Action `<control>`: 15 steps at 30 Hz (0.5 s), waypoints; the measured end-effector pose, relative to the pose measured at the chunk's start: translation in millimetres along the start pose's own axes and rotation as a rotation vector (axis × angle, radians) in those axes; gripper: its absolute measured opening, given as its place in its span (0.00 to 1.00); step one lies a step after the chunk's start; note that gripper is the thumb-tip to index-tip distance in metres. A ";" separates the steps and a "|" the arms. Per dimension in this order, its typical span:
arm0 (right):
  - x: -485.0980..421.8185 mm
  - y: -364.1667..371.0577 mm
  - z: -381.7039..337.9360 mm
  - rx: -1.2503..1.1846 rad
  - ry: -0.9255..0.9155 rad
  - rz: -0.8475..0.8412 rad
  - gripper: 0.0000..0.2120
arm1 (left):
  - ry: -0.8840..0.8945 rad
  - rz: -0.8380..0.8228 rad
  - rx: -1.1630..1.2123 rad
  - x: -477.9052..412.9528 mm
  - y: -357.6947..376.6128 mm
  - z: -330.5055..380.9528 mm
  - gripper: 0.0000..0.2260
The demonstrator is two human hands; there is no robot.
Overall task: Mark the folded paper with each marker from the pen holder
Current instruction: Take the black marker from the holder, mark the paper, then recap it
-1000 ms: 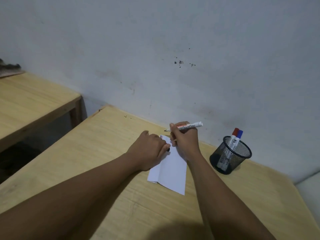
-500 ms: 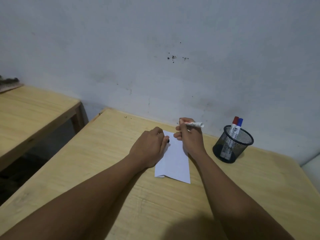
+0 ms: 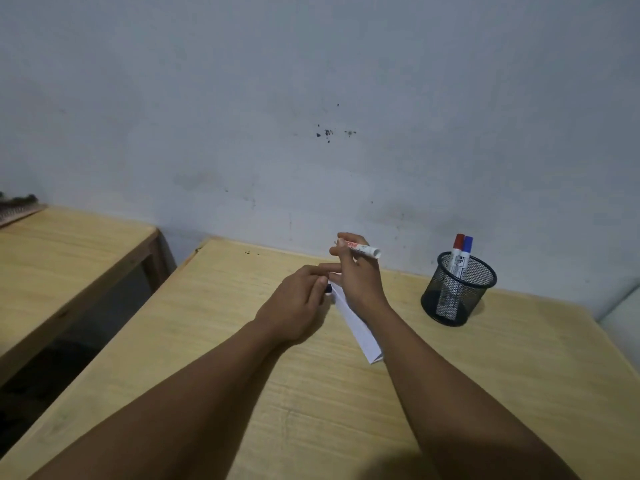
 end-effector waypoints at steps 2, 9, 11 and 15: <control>2.0 0.8 -1.2 -0.049 0.032 0.019 0.10 | 0.002 -0.030 -0.070 -0.3 1.6 -0.7 0.18; -0.1 -7.9 1.4 0.096 0.019 -0.020 0.11 | 0.102 -0.030 -0.672 7.5 0.9 9.7 0.22; -0.8 -11.2 4.3 0.129 0.005 -0.027 0.12 | 0.084 -0.030 -0.754 8.1 1.5 9.7 0.22; 11.4 -15.5 21.3 0.142 -0.023 0.051 0.12 | 0.118 -0.032 -0.730 8.8 2.5 7.6 0.23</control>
Point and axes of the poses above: each hand's wrist, its own x-axis away from the middle knuckle, its own y-axis out of the palm, z = x × y, the point moved 1 cm from there along -x, towards the middle knuckle, and after that the axes turned 8 degrees about z, right-handed, at the moved point
